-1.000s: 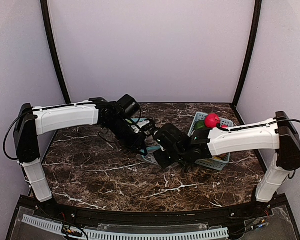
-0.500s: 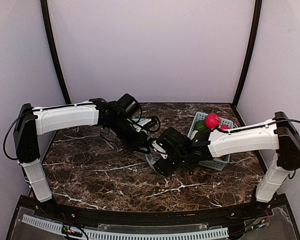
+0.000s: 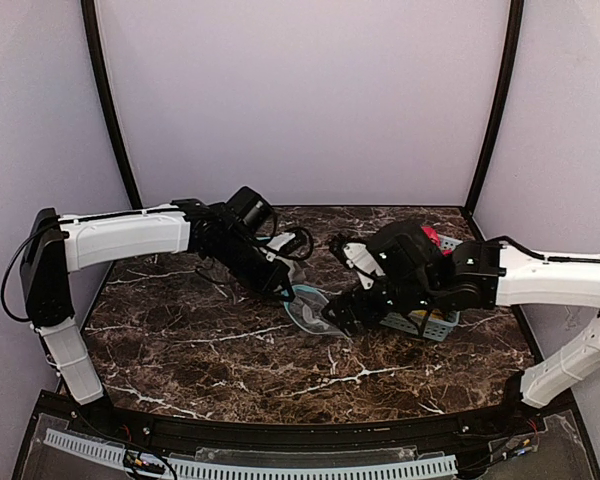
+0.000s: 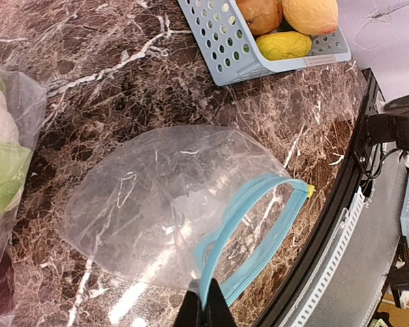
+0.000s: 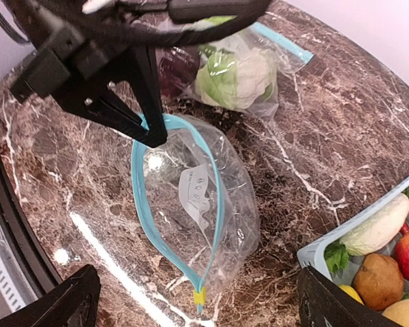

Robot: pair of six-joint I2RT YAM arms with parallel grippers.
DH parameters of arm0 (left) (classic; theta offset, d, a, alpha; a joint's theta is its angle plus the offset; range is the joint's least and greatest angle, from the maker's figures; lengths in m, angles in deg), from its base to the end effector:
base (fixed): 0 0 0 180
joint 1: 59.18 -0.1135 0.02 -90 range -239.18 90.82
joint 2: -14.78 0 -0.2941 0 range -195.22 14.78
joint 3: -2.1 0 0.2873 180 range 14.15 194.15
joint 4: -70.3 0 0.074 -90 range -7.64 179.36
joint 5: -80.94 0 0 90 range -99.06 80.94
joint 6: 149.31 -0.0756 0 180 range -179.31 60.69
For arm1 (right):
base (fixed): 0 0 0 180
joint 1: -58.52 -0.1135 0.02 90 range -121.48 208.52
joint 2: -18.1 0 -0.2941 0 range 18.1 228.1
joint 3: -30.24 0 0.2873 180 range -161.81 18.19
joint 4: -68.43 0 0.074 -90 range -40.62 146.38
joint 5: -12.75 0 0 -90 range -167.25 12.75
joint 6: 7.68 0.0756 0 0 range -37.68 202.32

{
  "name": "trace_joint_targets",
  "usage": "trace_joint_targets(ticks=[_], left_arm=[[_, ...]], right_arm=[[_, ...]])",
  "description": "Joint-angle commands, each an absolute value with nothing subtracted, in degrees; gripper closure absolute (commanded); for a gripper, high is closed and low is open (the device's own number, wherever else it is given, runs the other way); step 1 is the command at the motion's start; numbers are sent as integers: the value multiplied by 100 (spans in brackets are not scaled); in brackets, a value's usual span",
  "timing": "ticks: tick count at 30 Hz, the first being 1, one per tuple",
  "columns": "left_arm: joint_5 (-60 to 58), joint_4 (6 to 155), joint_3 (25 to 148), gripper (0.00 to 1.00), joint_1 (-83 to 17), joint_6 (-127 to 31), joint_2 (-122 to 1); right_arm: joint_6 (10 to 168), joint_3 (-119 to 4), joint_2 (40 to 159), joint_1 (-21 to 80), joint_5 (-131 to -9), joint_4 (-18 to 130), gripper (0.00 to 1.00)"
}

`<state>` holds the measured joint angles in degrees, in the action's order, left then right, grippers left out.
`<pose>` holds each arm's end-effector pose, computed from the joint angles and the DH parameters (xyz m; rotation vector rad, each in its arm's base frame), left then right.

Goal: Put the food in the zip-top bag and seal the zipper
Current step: Adjust the zipper food storage bag at the center of the board, then pick up the fake fruit from the bin.

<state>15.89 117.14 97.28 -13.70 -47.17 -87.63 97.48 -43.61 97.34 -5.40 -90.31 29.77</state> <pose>0.2941 -0.3445 0.2491 0.9410 2.4808 -0.9265 0.1724 0.3134 0.2728 -0.8668 2.1890 0.4271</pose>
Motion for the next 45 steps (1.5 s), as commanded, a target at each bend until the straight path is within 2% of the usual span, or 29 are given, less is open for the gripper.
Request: trace_joint_targets(ticks=[1, 8, 16, 26, 32, 45], left_arm=[[1332, 11344, 9413, 99, -1424, -4700, -8382], [1388, 10860, 9028, 99, -1449, -4563, -8206], [1503, 10555, 8879, 99, -1447, -4455, -8184], [1617, 10504, 8741, 99, -1447, -4396, -8159], [1639, 10503, 8711, 99, -1453, -4369, -8138], [1639, 10564, 8737, 99, -1445, -4341, -8121]], right_arm=[[10301, -3982, 9093, -258, -9009, 2924, 1], [10960, -3470, 8467, 1069, -9532, 1799, 2], [10932, -3122, 8638, 2249, -9971, 1319, 1], [10722, -3197, 9157, 2595, -10168, 1770, 11], [10676, -3151, 9465, 2763, -10287, 2113, 10], [10569, -2997, 9723, 2826, -10163, 2495, 34]])
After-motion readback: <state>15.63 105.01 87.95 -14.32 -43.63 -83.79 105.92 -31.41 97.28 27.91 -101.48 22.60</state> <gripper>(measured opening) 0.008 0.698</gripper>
